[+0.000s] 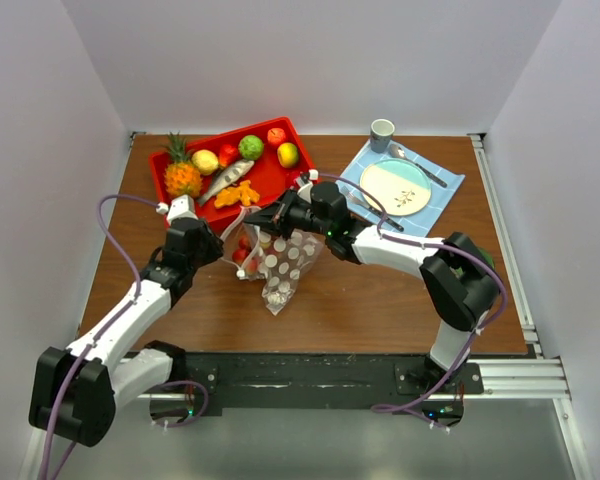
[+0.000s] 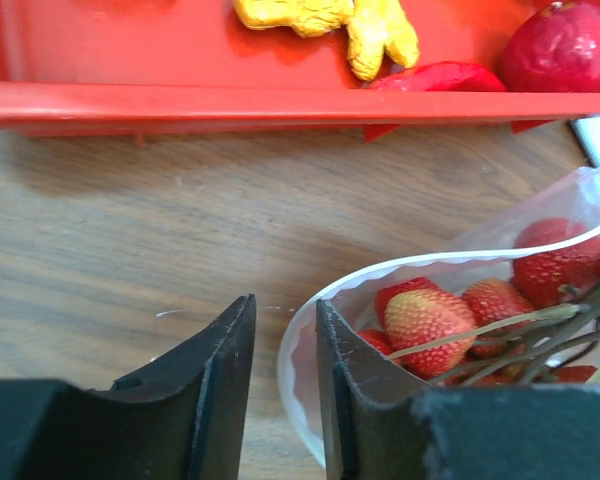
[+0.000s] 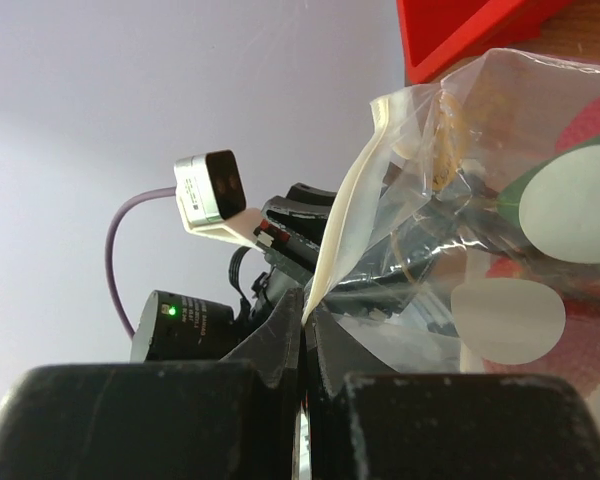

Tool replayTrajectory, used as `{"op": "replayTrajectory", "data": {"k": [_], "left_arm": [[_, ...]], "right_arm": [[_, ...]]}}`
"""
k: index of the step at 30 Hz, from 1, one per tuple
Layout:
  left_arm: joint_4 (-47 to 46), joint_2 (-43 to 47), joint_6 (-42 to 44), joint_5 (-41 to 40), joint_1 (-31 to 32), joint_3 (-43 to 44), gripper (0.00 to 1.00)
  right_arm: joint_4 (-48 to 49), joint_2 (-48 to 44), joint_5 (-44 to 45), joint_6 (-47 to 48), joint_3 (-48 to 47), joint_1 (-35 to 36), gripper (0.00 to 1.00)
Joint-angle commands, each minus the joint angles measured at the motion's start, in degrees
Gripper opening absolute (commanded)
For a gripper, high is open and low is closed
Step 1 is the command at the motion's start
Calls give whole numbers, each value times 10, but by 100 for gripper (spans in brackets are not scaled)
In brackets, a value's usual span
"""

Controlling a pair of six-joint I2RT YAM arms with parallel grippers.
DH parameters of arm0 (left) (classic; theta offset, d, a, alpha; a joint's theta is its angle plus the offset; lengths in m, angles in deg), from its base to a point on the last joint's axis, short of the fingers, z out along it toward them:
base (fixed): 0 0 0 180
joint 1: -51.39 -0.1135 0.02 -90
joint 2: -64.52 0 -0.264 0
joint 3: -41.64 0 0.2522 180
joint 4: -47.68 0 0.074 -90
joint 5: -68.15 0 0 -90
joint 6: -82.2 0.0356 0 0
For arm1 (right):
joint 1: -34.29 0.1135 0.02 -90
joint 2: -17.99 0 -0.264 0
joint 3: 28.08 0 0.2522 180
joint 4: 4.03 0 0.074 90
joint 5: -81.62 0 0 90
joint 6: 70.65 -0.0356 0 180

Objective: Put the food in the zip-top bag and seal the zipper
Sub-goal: Adjust the zipper food storage bag at the center of the board.

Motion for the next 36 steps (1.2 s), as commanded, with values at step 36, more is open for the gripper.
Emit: {"op": "replayTrajectory", "data": {"k": [36], "left_arm": [[85,-95,35,69,158,331,0]], "right_arm": [[-724,-15,320,576,-370,-68,8]]}}
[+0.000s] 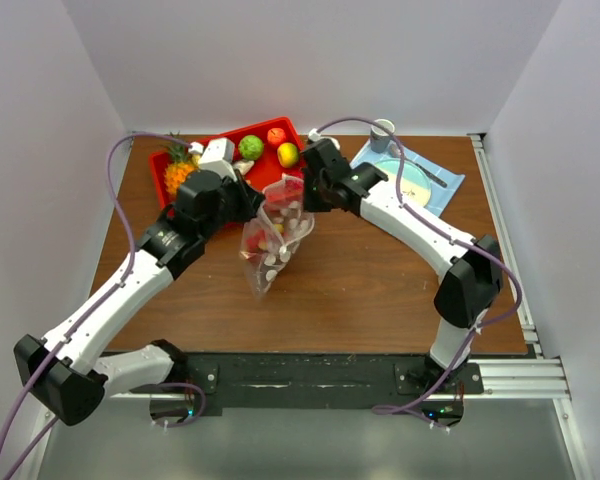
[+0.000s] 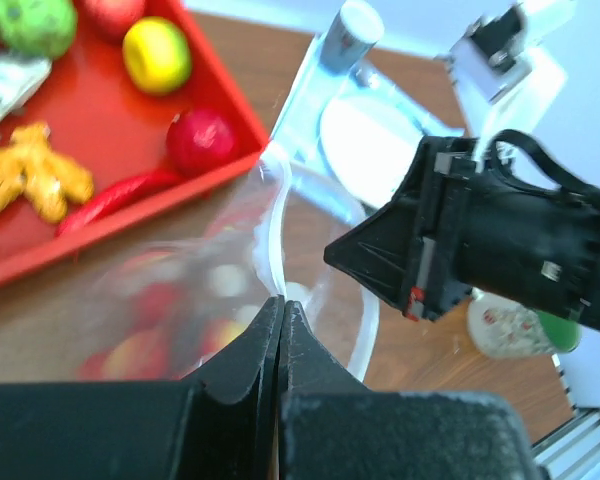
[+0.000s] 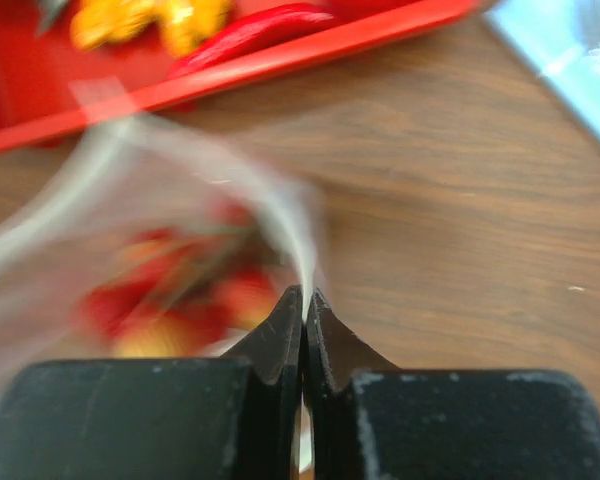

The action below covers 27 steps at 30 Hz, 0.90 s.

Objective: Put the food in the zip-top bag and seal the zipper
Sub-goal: Adjust the zipper food storage bag at the center of the board.

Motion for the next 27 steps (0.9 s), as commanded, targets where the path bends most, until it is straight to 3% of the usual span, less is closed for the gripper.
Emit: {"op": "replayTrajectory", "data": {"k": [1,3,4,7,13,25,26,27], "left_arm": [[-25,-44,2,29,-5,-2,0],[-45,-56,-10,38,-3,-19,0],[-57,-53,-12,38,-3,-40,0],[-67,-43,-12,26,-4,-51,0],[-76,-44,-13,26,-3,-53,0],[-84,-50,-14,30,-4,-51,0],[-84,-50,-14,32,-3,-50,0],[-84,-50,-13,35,-4,-49,0]], "right_arm": [[-16,-21,-29,19,-38,-31,13],[-27,-14,-33,22,-50,-16,22],[-31,-16,-21,25,-47,-9,32],[-5,-48,-10,26,30,-14,45],[32,-109,-5,11,120,-20,50],[93,-52,-51,-31,116,-22,45],[95,-53,-48,-31,116,-22,40],[93,-62,-43,-31,117,-22,19]]}}
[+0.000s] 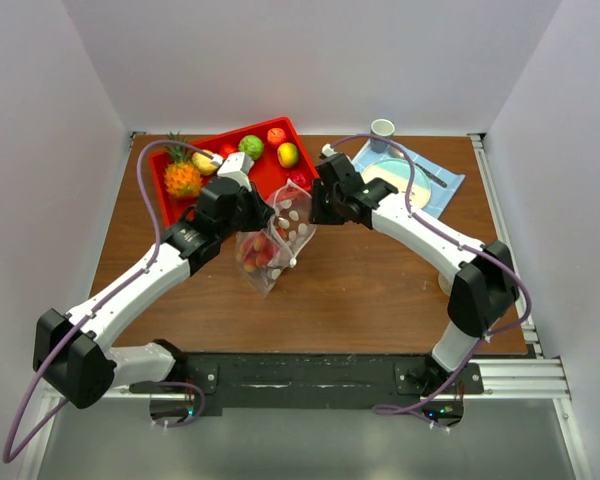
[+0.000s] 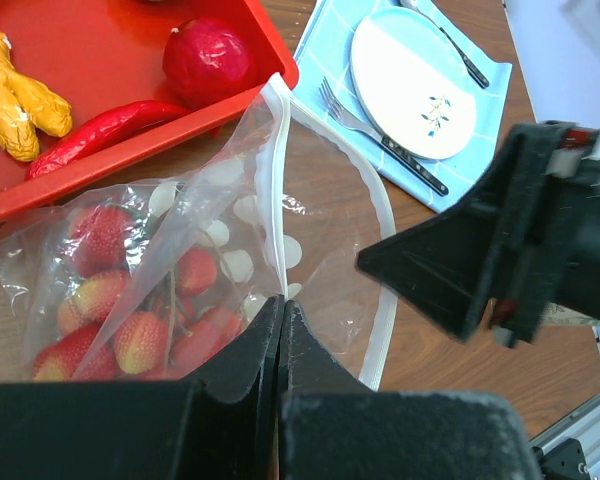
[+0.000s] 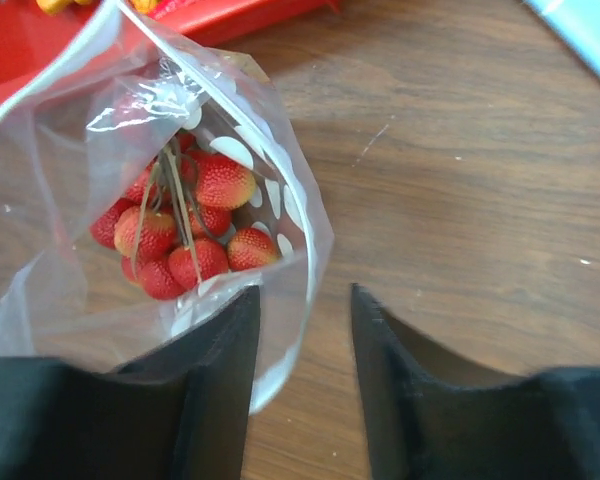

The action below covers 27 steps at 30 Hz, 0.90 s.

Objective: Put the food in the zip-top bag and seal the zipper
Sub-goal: Adjust the zipper food storage bag at the center of the board.

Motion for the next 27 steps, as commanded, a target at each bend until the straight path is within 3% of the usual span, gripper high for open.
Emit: {"op": "replayTrajectory", "data": {"k": [1,2,9,20,27], "left_arm": [[-31,5,-7,10,-3,11,0],[-33,5,-6,15,-3,12,0],[-85,-10,-26,60,12,-5,0],[-157,-100,-33,67,17,-28,0],[-161,-85,-13,24,-2,-50,26]], "right_arm": [[12,-14,22,-13,-20,0,8],[2,-26,42,-9,-25,0,0],[-58,-138,98,15,-81,17,0],[15,-42,62,-13,-9,21,0],[58,-21,36,-26,12,21,0]]}}
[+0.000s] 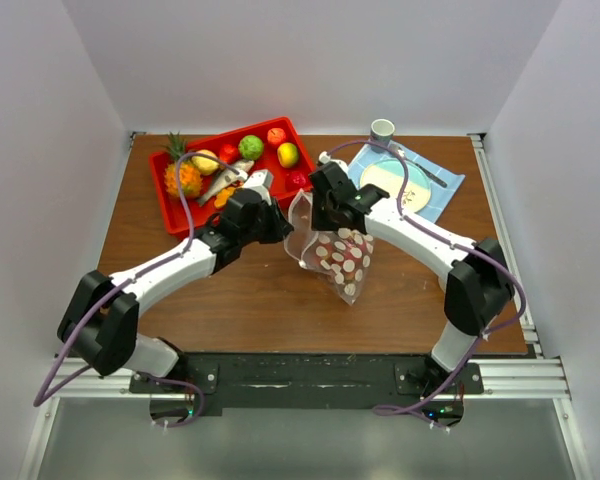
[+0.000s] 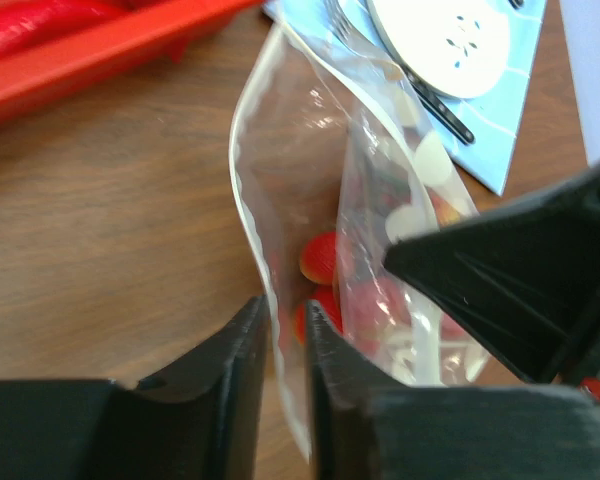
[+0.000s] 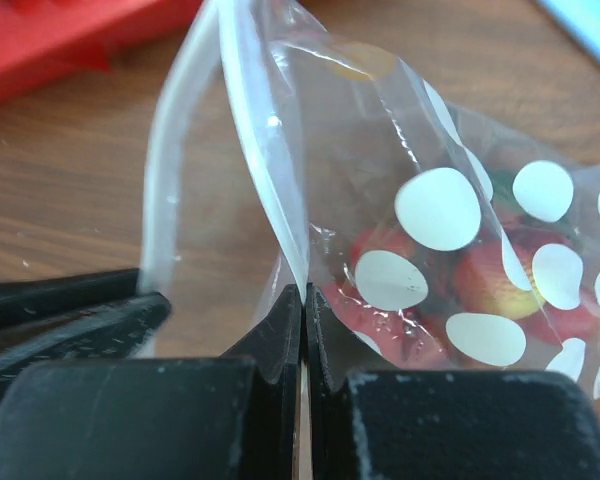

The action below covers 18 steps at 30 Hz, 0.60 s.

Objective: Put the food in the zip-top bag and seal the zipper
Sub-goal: Adjust the zipper food storage bag at the center of the board, then pick up the fake fruit from the bin.

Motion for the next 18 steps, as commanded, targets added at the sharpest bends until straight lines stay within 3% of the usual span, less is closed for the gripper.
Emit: {"op": "replayTrajectory", "data": {"k": [1,6,11,18], "left_arm": [[-23,39,18,-36,-24,15,32],[29,61,63,-117,-81,72,47],[29,-2,152,-182,-142,131,58],[-62,-103,206,-146,-184,202,69]], "right_arm": [[51,-37,-20,-14,-10,2,0],[62,-57,-37,-19,-9,2,0],[75,-77,-60,-24,4,2,0],[28,-142,-6,17,7,2,0]]}}
